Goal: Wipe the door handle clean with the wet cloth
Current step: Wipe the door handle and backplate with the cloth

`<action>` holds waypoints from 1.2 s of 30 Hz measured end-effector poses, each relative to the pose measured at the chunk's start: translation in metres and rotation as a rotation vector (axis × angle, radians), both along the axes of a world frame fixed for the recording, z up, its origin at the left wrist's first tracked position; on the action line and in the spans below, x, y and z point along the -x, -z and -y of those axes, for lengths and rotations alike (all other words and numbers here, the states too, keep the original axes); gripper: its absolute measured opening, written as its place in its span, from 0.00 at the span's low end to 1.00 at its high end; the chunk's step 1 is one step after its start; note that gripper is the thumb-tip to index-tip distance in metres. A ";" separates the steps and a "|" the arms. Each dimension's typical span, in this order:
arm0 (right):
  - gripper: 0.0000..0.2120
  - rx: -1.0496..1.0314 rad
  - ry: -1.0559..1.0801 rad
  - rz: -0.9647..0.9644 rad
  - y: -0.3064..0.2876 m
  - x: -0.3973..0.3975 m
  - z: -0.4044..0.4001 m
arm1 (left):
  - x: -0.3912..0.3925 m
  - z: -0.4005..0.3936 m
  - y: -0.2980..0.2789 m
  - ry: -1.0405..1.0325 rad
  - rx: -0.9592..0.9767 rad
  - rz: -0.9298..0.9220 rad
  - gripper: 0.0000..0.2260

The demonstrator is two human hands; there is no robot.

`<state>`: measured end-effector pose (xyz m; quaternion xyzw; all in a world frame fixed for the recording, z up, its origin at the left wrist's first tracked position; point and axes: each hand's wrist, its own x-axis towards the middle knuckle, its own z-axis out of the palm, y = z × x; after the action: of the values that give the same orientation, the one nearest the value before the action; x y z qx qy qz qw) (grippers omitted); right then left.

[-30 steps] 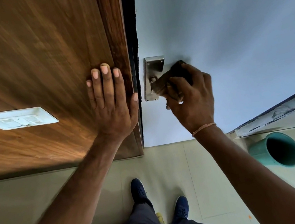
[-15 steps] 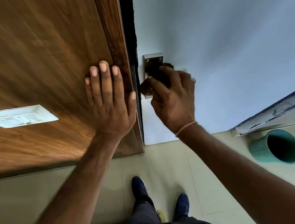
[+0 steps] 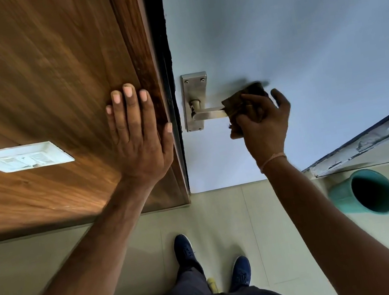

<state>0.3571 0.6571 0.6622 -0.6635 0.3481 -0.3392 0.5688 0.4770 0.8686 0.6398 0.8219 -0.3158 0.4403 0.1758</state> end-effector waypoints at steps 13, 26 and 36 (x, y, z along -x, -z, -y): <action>0.08 -1.074 -0.053 0.420 -0.004 -0.016 -0.023 | 0.004 0.001 -0.005 -0.017 -0.029 -0.021 0.36; 0.20 -1.311 -0.505 0.340 -0.025 0.007 -0.079 | 0.004 -0.004 -0.007 0.008 -0.048 -0.043 0.34; 0.25 0.864 -0.314 -0.488 -0.028 -0.006 -0.024 | 0.008 0.001 -0.009 -0.015 -0.025 -0.038 0.33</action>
<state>0.3633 0.6807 0.6904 -0.9418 0.1948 -0.1978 0.1893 0.4691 0.8680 0.6488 0.8345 -0.3117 0.4221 0.1682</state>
